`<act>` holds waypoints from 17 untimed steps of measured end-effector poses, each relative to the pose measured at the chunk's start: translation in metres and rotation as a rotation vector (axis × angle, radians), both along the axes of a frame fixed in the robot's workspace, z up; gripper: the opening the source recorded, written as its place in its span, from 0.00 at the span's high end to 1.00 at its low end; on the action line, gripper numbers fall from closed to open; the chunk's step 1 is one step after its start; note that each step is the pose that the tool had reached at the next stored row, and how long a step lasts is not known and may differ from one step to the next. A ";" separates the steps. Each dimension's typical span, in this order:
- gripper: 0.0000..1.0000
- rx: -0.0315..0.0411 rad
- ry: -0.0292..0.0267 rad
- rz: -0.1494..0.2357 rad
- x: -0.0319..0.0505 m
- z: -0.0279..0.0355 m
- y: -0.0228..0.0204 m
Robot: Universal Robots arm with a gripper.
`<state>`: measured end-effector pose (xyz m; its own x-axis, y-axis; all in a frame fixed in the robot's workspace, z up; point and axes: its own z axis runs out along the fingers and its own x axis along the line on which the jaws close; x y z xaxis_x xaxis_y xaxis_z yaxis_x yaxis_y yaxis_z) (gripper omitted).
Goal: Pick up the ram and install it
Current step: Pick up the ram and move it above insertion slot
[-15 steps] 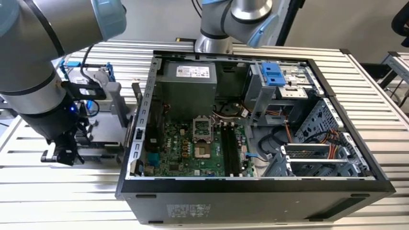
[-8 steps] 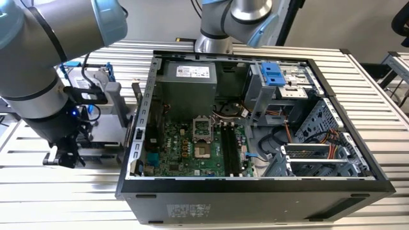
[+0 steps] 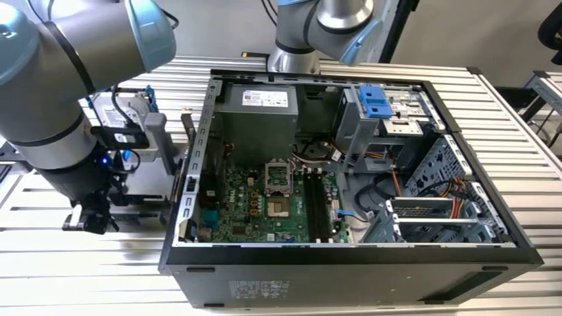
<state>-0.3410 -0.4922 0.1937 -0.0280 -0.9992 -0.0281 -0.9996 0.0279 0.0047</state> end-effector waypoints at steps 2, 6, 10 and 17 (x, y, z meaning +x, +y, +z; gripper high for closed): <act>0.00 0.0214 -0.0002 0.000 0.0000 -0.0009 0.0000; 0.00 0.0376 -0.0002 0.000 0.0000 -0.0022 0.0001; 0.00 0.0230 0.0012 0.000 0.0000 -0.0027 0.0000; 0.00 0.0227 0.0012 0.000 -0.0001 -0.0026 0.0000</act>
<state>-0.3410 -0.4922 0.1911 -0.0281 -0.9983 -0.0507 -0.9996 0.0278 0.0065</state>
